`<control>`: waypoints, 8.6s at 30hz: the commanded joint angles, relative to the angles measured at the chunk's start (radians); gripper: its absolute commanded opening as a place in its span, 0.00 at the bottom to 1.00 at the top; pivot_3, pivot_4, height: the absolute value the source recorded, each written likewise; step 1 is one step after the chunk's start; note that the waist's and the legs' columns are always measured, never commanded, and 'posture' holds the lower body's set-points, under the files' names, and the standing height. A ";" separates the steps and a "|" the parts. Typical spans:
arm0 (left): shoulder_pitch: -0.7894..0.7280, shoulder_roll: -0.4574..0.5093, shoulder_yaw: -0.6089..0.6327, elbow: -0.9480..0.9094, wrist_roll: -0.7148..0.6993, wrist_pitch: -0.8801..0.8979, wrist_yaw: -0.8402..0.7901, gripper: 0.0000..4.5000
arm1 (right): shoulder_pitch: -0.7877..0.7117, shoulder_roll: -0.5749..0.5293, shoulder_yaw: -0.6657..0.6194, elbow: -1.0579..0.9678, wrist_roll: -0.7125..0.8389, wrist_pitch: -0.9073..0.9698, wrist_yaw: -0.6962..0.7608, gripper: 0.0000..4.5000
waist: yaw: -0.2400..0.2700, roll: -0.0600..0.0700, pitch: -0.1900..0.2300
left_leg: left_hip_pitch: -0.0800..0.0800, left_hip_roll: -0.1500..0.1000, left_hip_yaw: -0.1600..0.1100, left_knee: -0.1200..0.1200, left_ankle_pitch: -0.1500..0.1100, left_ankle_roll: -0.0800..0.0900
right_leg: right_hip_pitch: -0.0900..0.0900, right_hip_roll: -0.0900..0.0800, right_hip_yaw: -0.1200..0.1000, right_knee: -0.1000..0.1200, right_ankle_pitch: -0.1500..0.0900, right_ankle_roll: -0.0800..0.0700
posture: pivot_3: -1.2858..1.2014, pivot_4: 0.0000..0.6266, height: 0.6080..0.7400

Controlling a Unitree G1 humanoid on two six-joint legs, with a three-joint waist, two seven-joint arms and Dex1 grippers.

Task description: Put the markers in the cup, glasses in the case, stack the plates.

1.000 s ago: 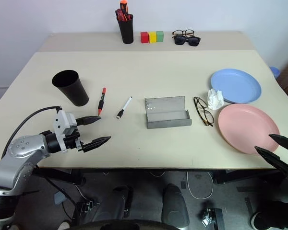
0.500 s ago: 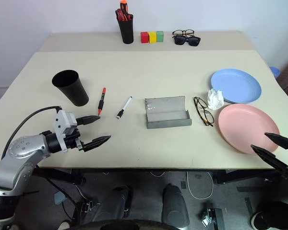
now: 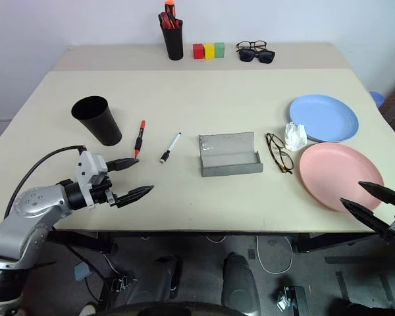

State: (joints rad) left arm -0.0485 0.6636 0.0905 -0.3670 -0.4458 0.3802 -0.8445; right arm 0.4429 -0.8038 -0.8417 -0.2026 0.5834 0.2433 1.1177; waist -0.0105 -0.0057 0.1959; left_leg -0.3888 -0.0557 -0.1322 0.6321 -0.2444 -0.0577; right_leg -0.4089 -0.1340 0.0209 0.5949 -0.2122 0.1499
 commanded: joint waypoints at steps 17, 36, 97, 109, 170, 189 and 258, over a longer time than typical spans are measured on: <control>-0.436 -0.290 -0.114 0.010 0.006 0.743 0.542 1.00 | -0.435 -0.054 0.447 -0.056 0.058 0.092 0.045 0.62 | 0.000 -0.002 0.001 | 0.000 0.000 -0.001 0.001 0.000 0.000 | 0.000 0.001 0.000 0.001 0.003 0.004 | 0.52 0.24 1.00; -0.784 -0.528 -0.084 0.498 0.163 0.906 0.776 1.00 | -0.501 -0.054 0.471 0.004 0.026 0.050 0.064 0.62 | 0.001 -0.004 0.002 | 0.000 -0.001 -0.001 0.002 0.001 0.000 | 0.000 0.001 0.000 0.001 0.004 0.007 | 0.52 0.24 1.00; -0.572 -0.414 0.028 0.466 0.670 -0.200 1.181 0.01 | -0.797 0.058 0.583 0.195 0.020 -0.013 0.059 0.64 | 0.000 -0.005 0.002 | 0.000 -0.001 0.000 0.003 0.002 -0.002 | 0.000 0.001 0.000 0.001 0.010 0.004 | 0.52 0.24 1.00; -0.553 -0.473 0.015 0.354 0.582 -0.229 1.091 0.65 | -0.841 0.106 0.583 0.211 0.012 -0.024 0.043 0.64 | 0.001 -0.006 0.002 | 0.000 -0.001 0.000 0.003 0.002 -0.002 | 0.000 0.001 0.000 0.001 0.010 0.004 | 0.52 0.24 1.00; -0.910 -0.617 -0.019 0.396 0.247 0.865 0.838 0.01 | -0.760 0.124 0.540 0.159 0.011 -0.030 -0.075 0.64 | -0.002 -0.006 0.003 | -0.002 -0.001 -0.001 0.004 0.002 -0.002 | -0.001 0.001 0.000 0.002 0.010 0.005 | 0.52 0.24 1.00; -0.654 -0.405 0.019 0.480 0.638 -0.380 1.137 0.01 | -0.864 0.212 0.640 0.225 0.090 -0.075 0.153 0.64 | 0.000 -0.005 0.002 | -0.001 -0.001 0.002 0.007 0.002 -0.001 | 0.000 0.002 0.003 0.001 0.013 0.004 | 0.52 0.24 1.00; -0.931 -0.374 -0.684 0.758 0.455 0.004 -0.397 0.36 | -0.083 0.215 0.245 -0.294 0.108 -0.021 -0.281 0.64 | -0.001 -0.004 0.001 | -0.003 0.000 0.002 0.013 -0.002 0.004 | 0.001 0.003 0.003 0.001 0.008 0.004 | 0.52 0.24 1.00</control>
State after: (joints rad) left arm -0.9633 0.2915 -0.6011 0.4112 0.0005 0.3889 -1.2223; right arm 0.3559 -0.5950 -0.5655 -0.4608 0.6730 0.2451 0.8394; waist -0.0116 -0.0099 0.1974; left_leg -0.3920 -0.0553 -0.1299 0.6448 -0.2459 -0.0540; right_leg -0.4077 -0.1313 0.0238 0.5956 -0.2044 0.1541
